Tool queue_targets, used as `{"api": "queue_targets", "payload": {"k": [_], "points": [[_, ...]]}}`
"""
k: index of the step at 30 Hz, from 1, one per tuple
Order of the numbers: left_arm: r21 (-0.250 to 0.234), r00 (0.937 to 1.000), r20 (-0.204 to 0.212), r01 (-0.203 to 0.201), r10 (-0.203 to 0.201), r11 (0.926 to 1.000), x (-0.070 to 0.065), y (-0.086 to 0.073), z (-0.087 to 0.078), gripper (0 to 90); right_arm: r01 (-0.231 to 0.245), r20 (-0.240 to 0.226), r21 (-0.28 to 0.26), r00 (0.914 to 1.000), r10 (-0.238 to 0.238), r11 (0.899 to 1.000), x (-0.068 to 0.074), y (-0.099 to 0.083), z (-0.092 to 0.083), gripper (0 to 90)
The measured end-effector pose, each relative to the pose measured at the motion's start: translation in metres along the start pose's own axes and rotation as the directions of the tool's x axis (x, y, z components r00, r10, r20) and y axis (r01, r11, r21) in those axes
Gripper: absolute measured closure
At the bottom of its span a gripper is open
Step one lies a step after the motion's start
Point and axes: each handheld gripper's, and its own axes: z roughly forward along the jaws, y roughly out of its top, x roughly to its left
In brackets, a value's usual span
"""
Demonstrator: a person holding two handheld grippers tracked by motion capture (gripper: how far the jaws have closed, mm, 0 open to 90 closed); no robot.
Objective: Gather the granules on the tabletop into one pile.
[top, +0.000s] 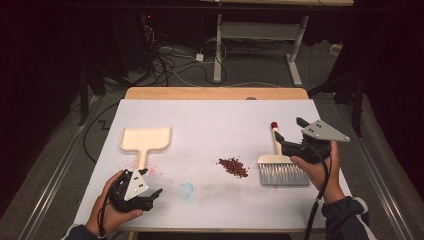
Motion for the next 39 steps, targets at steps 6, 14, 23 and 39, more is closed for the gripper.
{"api": "queue_targets", "payload": {"k": [6,14,23,39], "points": [[-0.010,0.9999,-0.005,0.010,-0.010,0.9999,0.000,0.000,0.000,20.4,0.021,-0.016,-0.024,0.9996,-0.022,0.999,0.007,0.002,-0.009,20.4],[-0.007,1.0000,0.000,0.006,-0.006,1.0000,-0.001,0.000,0.000,20.4,0.050,-0.040,-0.036,0.9979,-0.051,0.998,0.015,0.000,-0.021,20.6],[-0.006,1.0000,-0.003,0.006,-0.006,1.0000,-0.001,0.000,0.000,20.2,0.072,-0.049,-0.034,0.9961,-0.074,0.997,0.019,-0.006,-0.033,20.8],[-0.004,1.0000,0.007,-0.006,0.006,1.0000,-0.004,0.001,0.001,20.2,0.094,-0.070,-0.038,0.9929,-0.097,0.995,0.029,-0.035,-0.039,21.6]]}}
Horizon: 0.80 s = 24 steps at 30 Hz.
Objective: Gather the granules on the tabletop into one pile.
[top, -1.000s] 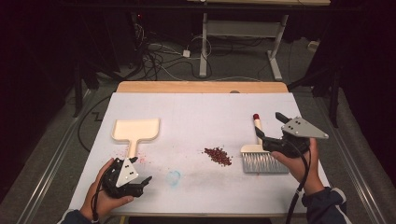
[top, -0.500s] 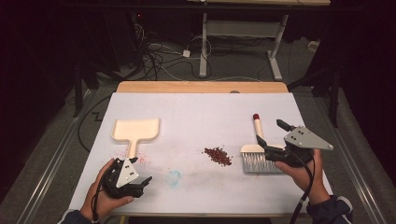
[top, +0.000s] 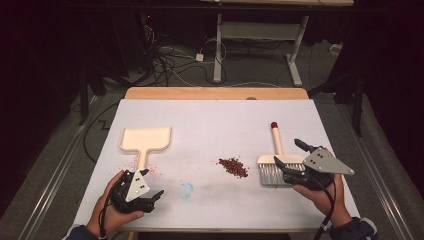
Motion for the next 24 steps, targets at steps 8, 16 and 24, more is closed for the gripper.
{"api": "queue_targets", "payload": {"k": [8,16,24], "points": [[-0.002,1.0000,0.001,-0.007,0.007,1.0000,-0.002,0.000,0.000,20.1,0.031,0.000,0.001,0.9995,-0.031,1.000,0.003,-0.021,-0.005,22.0],[-0.003,0.9999,0.001,-0.012,0.012,0.9999,-0.002,0.000,0.001,20.1,0.035,-0.001,0.034,0.9994,-0.035,0.999,0.005,-0.039,-0.011,22.2],[-0.001,1.0000,0.003,-0.002,0.002,1.0000,-0.003,-0.001,0.003,20.0,0.018,0.006,0.073,0.9998,-0.018,0.997,0.003,-0.059,-0.019,22.4]]}}
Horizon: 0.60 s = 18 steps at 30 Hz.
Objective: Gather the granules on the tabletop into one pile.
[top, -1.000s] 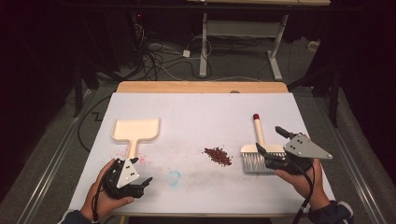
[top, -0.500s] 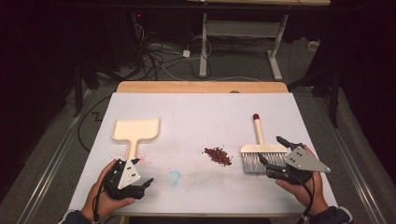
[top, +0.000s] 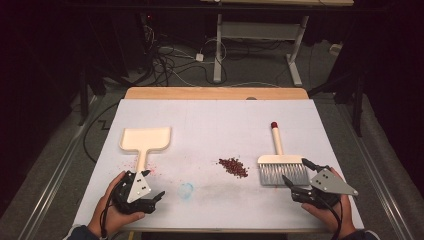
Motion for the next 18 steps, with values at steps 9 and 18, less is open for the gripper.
{"api": "queue_targets", "payload": {"k": [9,18], "points": [[0.004,0.9999,-0.014,-0.004,0.004,1.0000,0.000,-0.001,-0.001,20.0,0.024,-0.029,0.079,0.9993,-0.022,0.997,0.004,-0.022,-0.003,22.4],[0.006,0.9996,-0.020,-0.019,0.019,0.9998,-0.001,-0.004,-0.003,20.0,0.019,-0.030,0.055,0.9994,-0.018,0.998,0.006,-0.015,-0.005,22.4]]}}
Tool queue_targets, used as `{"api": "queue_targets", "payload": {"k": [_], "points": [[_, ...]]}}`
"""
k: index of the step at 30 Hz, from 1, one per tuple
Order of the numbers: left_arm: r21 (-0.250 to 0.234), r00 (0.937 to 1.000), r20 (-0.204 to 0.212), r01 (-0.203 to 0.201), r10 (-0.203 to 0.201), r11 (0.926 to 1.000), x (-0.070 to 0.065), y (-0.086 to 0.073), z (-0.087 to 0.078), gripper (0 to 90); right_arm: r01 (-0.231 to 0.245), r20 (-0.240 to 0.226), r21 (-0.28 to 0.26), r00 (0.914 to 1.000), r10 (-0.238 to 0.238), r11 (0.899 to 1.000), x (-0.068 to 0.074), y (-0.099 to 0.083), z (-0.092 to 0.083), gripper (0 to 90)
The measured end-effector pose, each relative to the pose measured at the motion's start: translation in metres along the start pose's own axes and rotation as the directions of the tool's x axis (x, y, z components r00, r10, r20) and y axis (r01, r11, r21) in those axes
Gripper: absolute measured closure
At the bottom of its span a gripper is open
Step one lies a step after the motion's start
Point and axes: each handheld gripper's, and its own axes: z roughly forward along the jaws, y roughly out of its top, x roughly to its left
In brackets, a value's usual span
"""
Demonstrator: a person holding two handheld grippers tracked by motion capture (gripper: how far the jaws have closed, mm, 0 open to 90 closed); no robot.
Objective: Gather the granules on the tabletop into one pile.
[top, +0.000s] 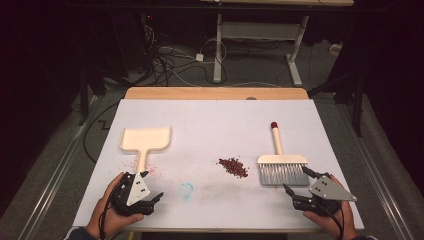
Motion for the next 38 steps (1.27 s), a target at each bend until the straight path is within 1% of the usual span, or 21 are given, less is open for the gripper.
{"api": "queue_targets", "payload": {"k": [2,9,13,15,17,18,20,27,34,38], "points": [[-0.003,1.0000,0.003,0.004,-0.004,1.0000,0.0008,-0.0001,0.0011,20.0,0.010,0.001,0.002,0.9999,-0.010,1.000,0.0010,0.0003,-0.0001,22.4],[0.003,1.0000,0.000,-0.001,0.001,1.0000,0.0004,0.0014,0.0017,20.0,0.000,-0.005,-0.005,1.0000,0.000,1.000,0.0010,0.0005,-0.0003,22.2],[0.003,1.0000,0.001,-0.002,0.002,1.0000,-0.0002,0.0020,0.0017,20.0,-0.002,-0.002,-0.011,1.0000,0.002,1.000,0.0009,0.0007,-0.0020,22.3],[0.003,1.0000,0.002,-0.003,0.003,1.0000,-0.0003,0.0017,0.0016,20.0,-0.003,0.006,-0.013,1.0000,0.003,1.000,0.0008,0.0013,-0.0024,22.2],[0.002,1.0000,0.002,-0.001,0.001,1.0000,0.0003,0.0014,0.0012,20.0,-0.008,0.002,-0.015,1.0000,0.008,1.000,0.0006,0.0014,-0.0021,22.2],[0.002,1.0000,0.002,0.000,0.000,1.0000,0.0006,0.0013,0.0010,20.0,-0.001,0.003,-0.013,1.0000,0.001,1.000,0.0005,0.0015,-0.0015,22.2],[0.001,1.0000,0.001,0.002,-0.002,1.0000,0.0010,0.0010,0.0008,20.0,-0.004,0.003,-0.005,1.0000,0.004,1.000,0.0016,0.0015,-0.0006,22.2],[0.003,1.0000,-0.002,0.007,-0.007,1.0000,0.0020,0.0019,0.0022,20.0,0.002,0.000,-0.014,1.0000,-0.002,1.000,0.0018,0.0030,-0.0007,22.2],[-0.003,0.9997,-0.003,0.022,-0.022,0.9997,0.0054,0.0030,0.0035,20.0,0.003,0.000,-0.007,1.0000,-0.003,1.000,0.0009,0.0030,0.0010,21.7],[-0.002,0.9991,-0.002,0.042,-0.042,0.9991,0.0090,0.0012,0.0047,20.0,-0.004,0.004,-0.007,1.0000,0.004,1.000,-0.0007,0.0047,0.0056,21.7]]}}
